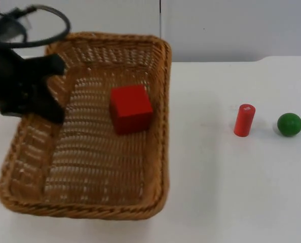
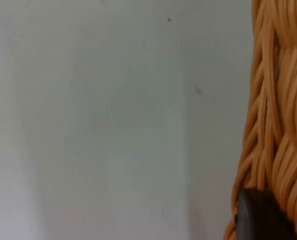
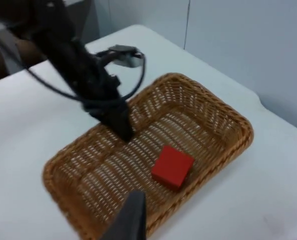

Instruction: Pick up the basket with the left hand and place the object to the left of the red cylinder into the basket with the right hand.

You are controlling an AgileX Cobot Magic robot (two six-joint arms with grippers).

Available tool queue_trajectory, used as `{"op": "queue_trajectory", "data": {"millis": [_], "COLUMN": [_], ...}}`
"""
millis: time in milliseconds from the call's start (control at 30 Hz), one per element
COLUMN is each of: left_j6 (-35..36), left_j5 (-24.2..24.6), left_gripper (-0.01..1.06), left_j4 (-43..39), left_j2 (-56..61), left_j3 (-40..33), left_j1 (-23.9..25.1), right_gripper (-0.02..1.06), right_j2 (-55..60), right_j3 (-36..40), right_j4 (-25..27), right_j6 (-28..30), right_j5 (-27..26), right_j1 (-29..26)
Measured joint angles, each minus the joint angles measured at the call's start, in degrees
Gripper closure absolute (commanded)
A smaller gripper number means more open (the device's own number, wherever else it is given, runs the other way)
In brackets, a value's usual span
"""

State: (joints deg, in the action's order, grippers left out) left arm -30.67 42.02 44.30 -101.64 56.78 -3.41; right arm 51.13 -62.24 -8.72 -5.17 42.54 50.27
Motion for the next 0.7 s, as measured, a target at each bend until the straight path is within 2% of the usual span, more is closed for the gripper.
{"op": "queue_trajectory", "data": {"millis": [200,533,600,700], "left_j6": [0.12,0.22,0.22,0.22], "left_j5": [0.78,-0.22,-0.31,-0.18], "left_gripper": [1.05,1.05,1.03,0.82], "left_j4": [5.12,5.83,5.93,5.93], "left_j2": [-12.06,-21.79,-21.9,-21.9], "left_j3": [6.3,11.18,11.28,11.41], "left_j1": [-0.41,-3.52,-3.63,-3.63], "right_gripper": [0.15,0.15,0.15,0.15], "right_j2": [-2.79,-3.14,-3.14,-3.14], "right_j3": [0.4,0.8,0.8,0.8], "right_j4": [0.0,0.0,0.0,0.0], "right_j6": [0.0,0.0,0.0,0.0], "right_j5": [5.07,9.01,9.01,9.01], "right_j1": [0.0,0.0,0.0,0.0]}}
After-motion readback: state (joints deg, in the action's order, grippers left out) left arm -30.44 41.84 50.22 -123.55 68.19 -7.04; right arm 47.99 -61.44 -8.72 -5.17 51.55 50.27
